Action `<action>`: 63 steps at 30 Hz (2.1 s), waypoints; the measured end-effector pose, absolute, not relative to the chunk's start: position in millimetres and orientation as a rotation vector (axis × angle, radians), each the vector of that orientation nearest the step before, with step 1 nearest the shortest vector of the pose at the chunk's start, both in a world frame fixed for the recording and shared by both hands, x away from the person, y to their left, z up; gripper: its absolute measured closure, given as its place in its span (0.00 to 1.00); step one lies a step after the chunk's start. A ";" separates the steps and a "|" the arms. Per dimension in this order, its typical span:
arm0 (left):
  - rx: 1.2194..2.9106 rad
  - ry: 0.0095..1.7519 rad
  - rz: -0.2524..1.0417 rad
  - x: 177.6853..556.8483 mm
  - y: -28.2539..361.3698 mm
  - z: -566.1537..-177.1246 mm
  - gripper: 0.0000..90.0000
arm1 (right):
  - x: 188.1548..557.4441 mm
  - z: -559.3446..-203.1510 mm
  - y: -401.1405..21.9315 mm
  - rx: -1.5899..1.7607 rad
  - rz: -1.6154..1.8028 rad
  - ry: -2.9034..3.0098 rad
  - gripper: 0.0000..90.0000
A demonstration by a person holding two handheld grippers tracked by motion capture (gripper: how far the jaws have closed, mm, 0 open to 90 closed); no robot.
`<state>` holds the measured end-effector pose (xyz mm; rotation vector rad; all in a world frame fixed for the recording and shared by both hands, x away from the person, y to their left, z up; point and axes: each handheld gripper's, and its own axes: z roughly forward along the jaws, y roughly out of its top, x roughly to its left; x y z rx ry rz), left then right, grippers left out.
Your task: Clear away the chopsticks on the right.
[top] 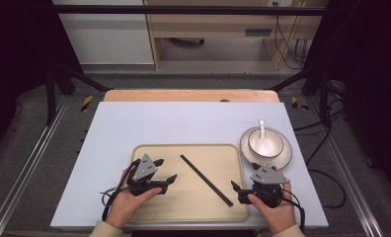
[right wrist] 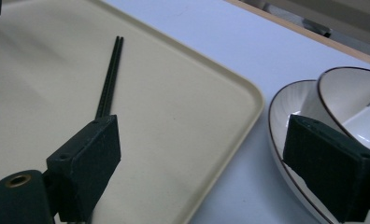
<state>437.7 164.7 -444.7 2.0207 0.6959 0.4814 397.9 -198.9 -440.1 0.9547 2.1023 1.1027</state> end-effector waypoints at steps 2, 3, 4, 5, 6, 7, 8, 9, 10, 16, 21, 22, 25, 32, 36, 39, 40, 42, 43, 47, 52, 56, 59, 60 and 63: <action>2.023 0.714 0.465 443.6 160.9 -444.6 0.38 | 397.7 -439.5 -202.3 0.967 1.115 2.079 0.13; 2.034 0.719 0.456 447.1 158.9 -444.7 0.41 | 397.9 -439.1 -204.7 0.968 1.117 2.066 0.12; 2.041 0.723 0.454 449.8 157.2 -444.8 0.47 | 398.1 -439.5 -208.9 0.960 1.120 2.034 0.12; 2.051 0.728 0.449 453.5 155.3 -445.0 0.47 | 398.1 -439.5 -208.9 0.960 1.120 2.034 0.12; 2.058 0.738 0.434 457.2 153.4 -445.4 0.53 | 398.1 -440.1 -211.1 0.951 1.113 2.017 0.12; 2.076 0.757 0.419 462.6 150.4 -446.4 0.57 | 397.8 -440.8 -213.2 0.946 1.105 2.004 0.12; 2.089 0.761 0.415 464.9 148.8 -447.1 0.66 | 397.2 -441.4 -216.8 0.938 1.096 1.985 0.12; 2.104 0.767 0.403 467.8 146.5 -448.1 0.70 | 396.3 -441.3 -218.4 0.941 1.098 1.975 0.12; 2.119 0.768 0.398 469.6 144.7 -448.8 0.75 | 395.3 -441.3 -220.6 0.940 1.102 1.964 0.12; 2.233 0.758 0.390 482.0 129.1 -451.9 0.95 | 392.7 -441.9 -232.7 0.957 1.108 1.911 0.12; 2.293 0.776 0.389 490.2 120.6 -455.3 0.99 | 392.9 -443.2 -241.5 0.982 1.123 1.891 0.12; 2.294 0.778 0.389 491.7 119.3 -456.3 0.99 | 393.2 -443.9 -243.2 0.989 1.128 1.888 0.12; 2.304 0.785 0.376 496.9 116.8 -458.7 1.00 | 393.3 -444.5 -246.4 0.999 1.144 1.878 0.12; 2.325 0.782 0.367 502.3 108.7 -464.9 1.00 | 392.3 -443.2 -253.6 1.030 1.217 1.837 0.12; 2.322 0.790 0.362 505.6 106.1 -467.1 1.00 | 392.7 -443.4 -256.6 1.028 1.244 1.831 0.11; 2.320 0.793 0.365 508.0 104.2 -467.2 1.00 | 394.1 -444.8 -257.5 1.021 1.284 1.837 0.11; 2.318 0.797 0.366 508.4 103.7 -467.2 1.00 | 395.1 -445.8 -257.9 1.008 1.292 1.841 0.11; 2.320 0.797 0.369 510.5 102.8 -467.2 1.00 | 396.6 -447.0 -259.0 1.012 1.309 1.835 0.10; 2.317 0.796 0.371 511.3 101.7 -467.5 1.00 | 397.1 -447.6 -259.7 1.012 1.318 1.832 0.11; 2.316 0.784 0.372 515.0 97.3 -467.9 1.00 | 398.1 -449.1 -262.4 1.029 1.326 1.832 0.11; 2.322 0.769 0.380 520.1 89.2 -468.1 0.99 | 398.5 -449.5 -261.4 1.024 1.324 1.840 0.11; 2.323 0.753 0.389 524.5 82.3 -468.3 0.99 | 398.8 -450.0 -260.2 1.014 1.323 1.849 0.12; 2.319 0.736 0.385 527.8 75.3 -469.0 0.99 | 399.4 -450.6 -259.6 1.018 1.319 1.854 0.12; 2.319 0.730 0.389 529.0 72.8 -469.2 0.99 | 399.7 -450.9 -259.3 1.019 1.316 1.856 0.12; 2.303 0.718 0.380 534.0 64.0 -470.8 0.99 | 400.1 -451.4 -258.4 1.019 1.318 1.860 0.12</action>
